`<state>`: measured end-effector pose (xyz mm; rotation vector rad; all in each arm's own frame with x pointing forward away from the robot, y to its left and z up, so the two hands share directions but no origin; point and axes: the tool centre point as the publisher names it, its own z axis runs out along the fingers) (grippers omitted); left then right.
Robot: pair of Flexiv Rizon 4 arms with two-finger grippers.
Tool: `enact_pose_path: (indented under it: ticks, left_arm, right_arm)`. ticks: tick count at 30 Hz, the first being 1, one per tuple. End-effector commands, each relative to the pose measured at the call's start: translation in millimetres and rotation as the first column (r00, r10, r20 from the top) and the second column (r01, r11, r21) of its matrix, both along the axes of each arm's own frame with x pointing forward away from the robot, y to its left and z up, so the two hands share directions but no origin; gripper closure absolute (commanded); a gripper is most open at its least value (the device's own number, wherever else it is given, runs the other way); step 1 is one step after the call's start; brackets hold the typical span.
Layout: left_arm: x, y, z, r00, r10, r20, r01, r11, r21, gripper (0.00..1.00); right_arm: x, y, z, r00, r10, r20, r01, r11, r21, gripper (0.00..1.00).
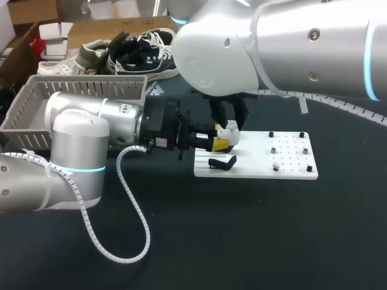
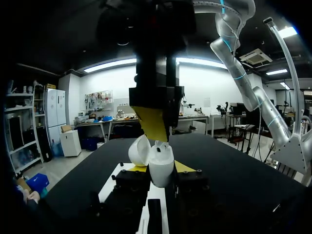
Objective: Pick up each earbud case from the left stands, insert the matching earbuds, close the lid, and place the case in the box.
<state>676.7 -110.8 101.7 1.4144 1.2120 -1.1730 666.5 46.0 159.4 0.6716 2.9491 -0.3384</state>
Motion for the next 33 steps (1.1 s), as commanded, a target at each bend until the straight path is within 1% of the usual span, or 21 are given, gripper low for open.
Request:
enact_pose_path:
  ticks: [1,3,4,6,9,17,20,24,25,26,27,28,30,33]
  left_arm:
    - [-0.3,0,-0.4,1.000,0.003,0.001,-0.003,1.000,-0.001,1.00]
    - [-0.3,0,-0.4,1.000,0.003,0.001,-0.003,1.000,-0.001,1.00]
    - [-0.3,0,-0.4,1.000,0.003,0.001,-0.003,1.000,-0.001,1.00]
    - [-0.3,0,-0.4,1.000,0.003,0.001,-0.003,1.000,-0.001,1.00]
    - [-0.3,0,-0.4,1.000,0.003,0.001,-0.003,1.000,-0.001,1.00]
    - [-0.3,0,-0.4,1.000,0.003,0.001,-0.003,1.000,-0.001,1.00]
    - [-0.3,0,-0.4,1.000,0.003,0.001,-0.003,1.000,-0.001,1.00]
    - [-0.3,0,-0.4,1.000,0.003,0.001,-0.003,1.000,-0.001,1.00]
    - [-0.3,0,-0.4,1.000,0.003,0.001,-0.003,1.000,-0.001,1.00]
    - [-0.3,0,-0.4,1.000,0.003,0.001,-0.003,1.000,-0.001,1.00]
    - [-0.3,0,-0.4,1.000,0.003,0.001,-0.003,1.000,-0.001,1.00]
    - [-0.3,0,-0.4,1.000,0.003,0.001,-0.003,1.000,-0.001,1.00]
    - [-0.3,0,-0.4,1.000,0.003,0.001,-0.003,1.000,-0.001,1.00]
    - [-0.3,0,-0.4,1.000,0.003,0.001,-0.003,1.000,-0.001,1.00]
  right_arm:
    - [-24.6,-19,5,0.995,0.030,0.094,-0.036,0.998,0.060,0.63]
    - [-26.9,-25,6,0.994,0.038,0.105,-0.045,0.997,0.069,0.62]
    - [-27.3,-29,6,0.992,0.035,0.120,-0.044,0.997,0.068,0.61]
    - [-28.1,-37,5,0.992,0.031,0.119,-0.041,0.996,0.083,0.59]
    - [-30.9,-46,7,0.988,0.047,0.147,-0.063,0.992,0.108,0.55]
    - [-35.3,-71,7,0.981,0.067,0.183,-0.103,0.975,0.199,0.54]
    - [-37.6,-77,6,0.975,0.088,0.205,-0.135,0.965,0.225,0.54]
    - [-39.9,-83,-1,0.971,0.115,0.208,-0.165,0.955,0.246,0.52]
    - [-40.3,-83,-4,0.968,0.135,0.212,-0.186,0.953,0.238,0.48]
    - [-40.8,-83,-6,0.966,0.144,0.217,-0.196,0.951,0.239,0.33]
    - [-40.5,-84,-9,0.967,0.140,0.214,-0.193,0.949,0.251,0.22]
    - [-39.0,-86,-12,0.969,0.128,0.209,-0.181,0.949,0.257,0.18]
    - [-36.7,-91,-19,0.973,0.110,0.202,-0.164,0.947,0.276,0.22]
    - [-34.7,-94,-27,0.976,0.096,0.193,-0.149,0.947,0.283,0.28]
